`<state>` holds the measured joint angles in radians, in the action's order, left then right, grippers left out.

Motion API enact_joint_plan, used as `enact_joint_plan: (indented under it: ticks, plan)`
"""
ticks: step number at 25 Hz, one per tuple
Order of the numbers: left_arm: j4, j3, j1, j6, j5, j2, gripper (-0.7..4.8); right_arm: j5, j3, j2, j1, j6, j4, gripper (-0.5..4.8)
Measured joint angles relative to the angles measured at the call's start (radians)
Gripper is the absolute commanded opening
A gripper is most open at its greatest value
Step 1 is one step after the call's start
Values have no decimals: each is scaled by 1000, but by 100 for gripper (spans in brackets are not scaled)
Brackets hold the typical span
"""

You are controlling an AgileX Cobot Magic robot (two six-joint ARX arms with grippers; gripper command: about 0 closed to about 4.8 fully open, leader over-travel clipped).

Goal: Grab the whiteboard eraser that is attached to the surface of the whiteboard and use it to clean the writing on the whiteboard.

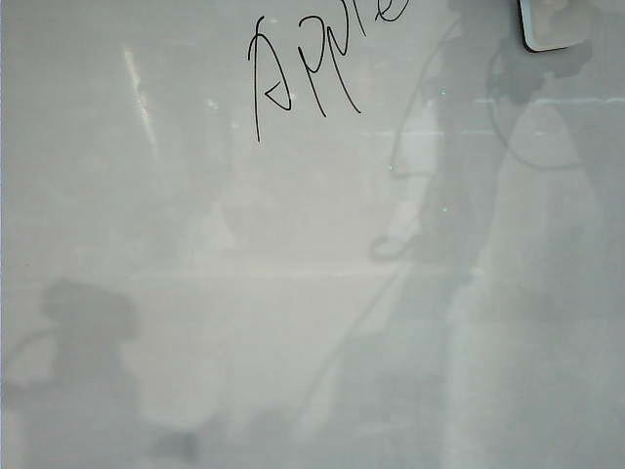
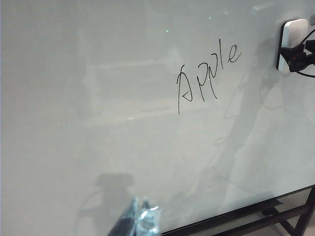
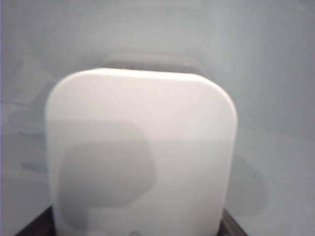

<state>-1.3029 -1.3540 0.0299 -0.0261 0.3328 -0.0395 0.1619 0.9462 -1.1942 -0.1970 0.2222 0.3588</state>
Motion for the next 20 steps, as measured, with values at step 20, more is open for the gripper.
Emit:
enact_joint_plan:
  ticks: [20]
  plan:
    - [0,0,0,0,0,0,-5,48,58,-39,-65,-4,-42,206]
